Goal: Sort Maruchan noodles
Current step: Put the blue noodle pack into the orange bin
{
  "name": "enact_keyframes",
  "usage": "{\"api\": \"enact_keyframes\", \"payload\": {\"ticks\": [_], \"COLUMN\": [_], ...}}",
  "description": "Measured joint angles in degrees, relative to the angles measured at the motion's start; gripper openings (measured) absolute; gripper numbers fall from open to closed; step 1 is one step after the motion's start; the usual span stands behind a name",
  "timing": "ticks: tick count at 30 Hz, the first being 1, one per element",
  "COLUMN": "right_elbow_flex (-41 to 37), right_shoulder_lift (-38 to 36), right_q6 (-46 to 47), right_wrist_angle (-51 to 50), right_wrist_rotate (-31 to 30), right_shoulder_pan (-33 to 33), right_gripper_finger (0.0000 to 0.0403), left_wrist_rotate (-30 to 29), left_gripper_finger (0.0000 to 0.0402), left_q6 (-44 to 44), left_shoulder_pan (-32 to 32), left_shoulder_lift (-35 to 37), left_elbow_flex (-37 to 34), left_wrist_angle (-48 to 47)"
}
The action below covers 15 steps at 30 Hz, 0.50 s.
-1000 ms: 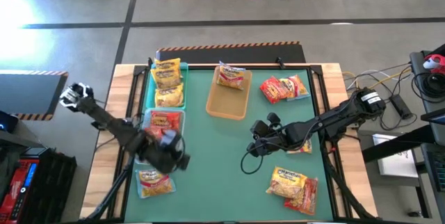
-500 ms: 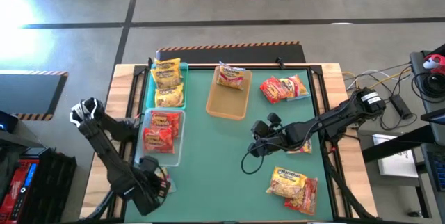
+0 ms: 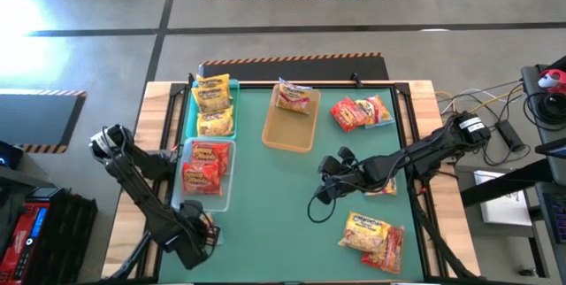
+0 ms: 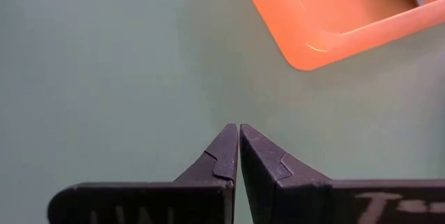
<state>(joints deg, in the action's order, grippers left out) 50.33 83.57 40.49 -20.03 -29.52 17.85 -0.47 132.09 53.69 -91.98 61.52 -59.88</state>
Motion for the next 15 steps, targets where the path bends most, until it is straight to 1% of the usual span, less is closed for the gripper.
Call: {"api": "enact_keyframes", "payload": {"ticks": [6, 12, 15], "right_elbow_flex": [0.00, 0.00, 0.00], "right_shoulder_lift": [0.00, 0.00, 0.00], "right_q6": [0.00, -0.09, -0.15], "right_wrist_angle": [0.02, 0.11, 0.18], "right_wrist_rotate": [0.02, 0.00, 0.00], "right_shoulder_pan": [0.00, 0.00, 0.00], "right_gripper_finger": [0.0009, 0.0009, 0.0009], "left_wrist_rotate": [0.00, 0.01, -0.90], "left_gripper_finger": [0.0078, 0.0075, 0.0074], "left_q6": [-0.07, -0.41, -1.30], "left_shoulder_pan": [-0.09, -0.13, -0.17], "left_shoulder_lift": [-1.18, -2.77, -3.55], "left_elbow_flex": [-0.20, -0.01, 0.20], "left_wrist_angle": [1.26, 2.52, 4.08]}}
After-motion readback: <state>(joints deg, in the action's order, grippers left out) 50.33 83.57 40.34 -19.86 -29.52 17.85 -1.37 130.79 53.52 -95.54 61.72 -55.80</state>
